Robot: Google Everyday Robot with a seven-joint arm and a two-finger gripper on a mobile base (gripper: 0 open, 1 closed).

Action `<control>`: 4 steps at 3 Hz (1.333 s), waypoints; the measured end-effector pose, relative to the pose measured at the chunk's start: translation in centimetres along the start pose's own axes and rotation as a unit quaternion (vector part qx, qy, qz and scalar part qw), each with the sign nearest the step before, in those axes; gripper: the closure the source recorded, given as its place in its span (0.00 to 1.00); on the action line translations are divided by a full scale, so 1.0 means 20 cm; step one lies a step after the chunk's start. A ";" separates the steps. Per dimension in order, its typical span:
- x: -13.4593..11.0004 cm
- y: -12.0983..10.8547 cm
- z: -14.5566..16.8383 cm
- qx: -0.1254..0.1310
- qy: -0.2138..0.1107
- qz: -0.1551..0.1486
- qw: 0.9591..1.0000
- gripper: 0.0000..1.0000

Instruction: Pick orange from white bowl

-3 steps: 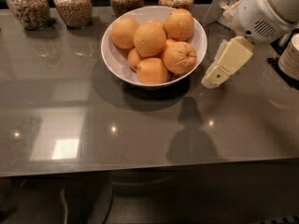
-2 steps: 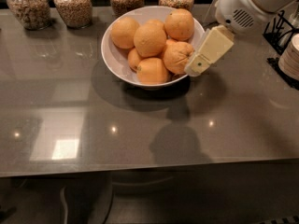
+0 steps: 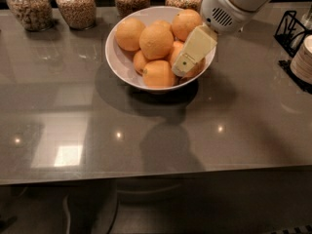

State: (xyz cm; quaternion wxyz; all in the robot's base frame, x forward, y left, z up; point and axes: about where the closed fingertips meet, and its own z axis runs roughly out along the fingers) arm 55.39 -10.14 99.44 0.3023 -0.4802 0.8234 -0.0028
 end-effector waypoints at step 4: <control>0.00 0.03 0.12 0.019 -0.023 0.007 1.000 0.15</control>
Offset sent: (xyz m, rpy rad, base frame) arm 0.0047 0.0061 -0.0057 0.0470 -0.0307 -0.0079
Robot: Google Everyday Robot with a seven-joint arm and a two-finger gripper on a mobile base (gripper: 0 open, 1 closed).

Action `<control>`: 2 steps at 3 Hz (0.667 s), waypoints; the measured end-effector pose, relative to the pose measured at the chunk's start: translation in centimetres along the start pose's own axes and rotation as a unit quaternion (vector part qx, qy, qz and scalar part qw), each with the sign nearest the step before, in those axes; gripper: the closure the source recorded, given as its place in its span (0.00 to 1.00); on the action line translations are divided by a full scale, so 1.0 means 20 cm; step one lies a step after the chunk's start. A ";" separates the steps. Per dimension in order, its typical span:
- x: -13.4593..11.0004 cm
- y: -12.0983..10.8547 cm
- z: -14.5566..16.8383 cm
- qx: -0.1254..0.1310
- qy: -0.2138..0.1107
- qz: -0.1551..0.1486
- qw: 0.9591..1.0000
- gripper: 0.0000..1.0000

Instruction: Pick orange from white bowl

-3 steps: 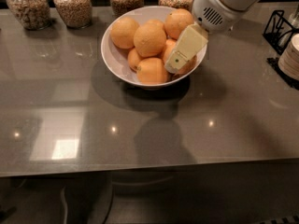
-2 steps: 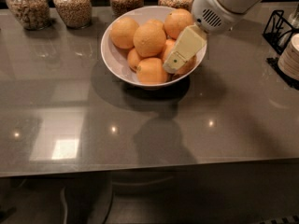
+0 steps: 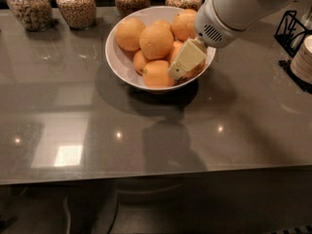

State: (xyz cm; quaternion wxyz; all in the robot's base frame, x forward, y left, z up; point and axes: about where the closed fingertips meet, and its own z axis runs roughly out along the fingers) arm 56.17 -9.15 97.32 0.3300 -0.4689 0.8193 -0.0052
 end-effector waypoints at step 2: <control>0.09 -0.08 0.15 0.052 -0.012 -0.001 0.999 0.20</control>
Offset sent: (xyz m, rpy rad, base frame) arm 0.0360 -0.0222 -0.0407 -0.0246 -0.1421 -0.0692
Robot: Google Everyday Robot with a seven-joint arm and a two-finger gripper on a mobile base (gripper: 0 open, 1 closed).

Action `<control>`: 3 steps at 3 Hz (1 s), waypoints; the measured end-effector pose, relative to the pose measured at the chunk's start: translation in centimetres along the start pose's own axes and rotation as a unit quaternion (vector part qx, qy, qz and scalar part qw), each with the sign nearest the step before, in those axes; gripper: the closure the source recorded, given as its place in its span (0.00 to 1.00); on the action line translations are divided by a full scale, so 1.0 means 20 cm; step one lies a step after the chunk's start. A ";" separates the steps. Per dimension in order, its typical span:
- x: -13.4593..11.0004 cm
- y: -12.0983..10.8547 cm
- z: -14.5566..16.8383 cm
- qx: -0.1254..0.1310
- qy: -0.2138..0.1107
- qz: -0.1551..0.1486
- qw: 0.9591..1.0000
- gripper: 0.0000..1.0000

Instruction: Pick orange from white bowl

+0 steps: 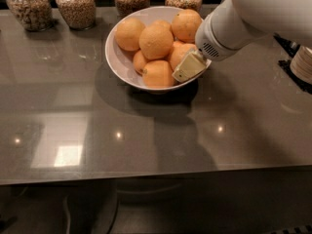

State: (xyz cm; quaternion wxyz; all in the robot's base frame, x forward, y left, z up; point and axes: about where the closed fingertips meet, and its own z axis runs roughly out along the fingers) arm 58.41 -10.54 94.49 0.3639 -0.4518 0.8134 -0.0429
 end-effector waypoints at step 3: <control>0.05 -0.06 0.23 0.018 0.011 0.008 1.000 0.25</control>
Offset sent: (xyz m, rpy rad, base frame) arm 0.0445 -0.0070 -0.0393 -0.0223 -0.0232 -0.0558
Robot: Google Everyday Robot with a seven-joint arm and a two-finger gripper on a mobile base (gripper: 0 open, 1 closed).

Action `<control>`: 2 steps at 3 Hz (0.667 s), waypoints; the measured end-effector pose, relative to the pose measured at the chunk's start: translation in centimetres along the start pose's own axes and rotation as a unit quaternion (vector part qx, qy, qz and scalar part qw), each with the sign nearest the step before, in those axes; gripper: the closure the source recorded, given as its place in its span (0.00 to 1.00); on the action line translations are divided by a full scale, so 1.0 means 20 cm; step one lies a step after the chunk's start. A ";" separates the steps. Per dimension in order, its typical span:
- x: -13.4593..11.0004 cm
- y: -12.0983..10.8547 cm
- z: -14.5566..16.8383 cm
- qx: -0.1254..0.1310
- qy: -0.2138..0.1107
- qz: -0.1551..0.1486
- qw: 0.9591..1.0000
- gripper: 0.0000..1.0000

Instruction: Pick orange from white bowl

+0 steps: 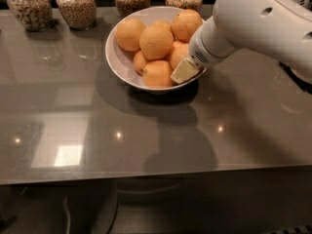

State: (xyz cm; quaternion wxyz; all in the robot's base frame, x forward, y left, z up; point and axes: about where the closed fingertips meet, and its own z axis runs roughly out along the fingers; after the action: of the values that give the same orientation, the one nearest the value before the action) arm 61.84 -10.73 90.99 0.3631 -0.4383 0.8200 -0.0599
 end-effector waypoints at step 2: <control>0.02 0.02 0.04 -0.006 0.007 0.004 1.000 0.67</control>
Offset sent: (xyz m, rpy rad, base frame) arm 0.0012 0.0061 -0.0119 0.0620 0.0492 0.0061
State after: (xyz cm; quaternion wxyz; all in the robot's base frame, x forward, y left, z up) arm 62.01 -10.60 90.06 0.3550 -0.4370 0.8245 -0.0569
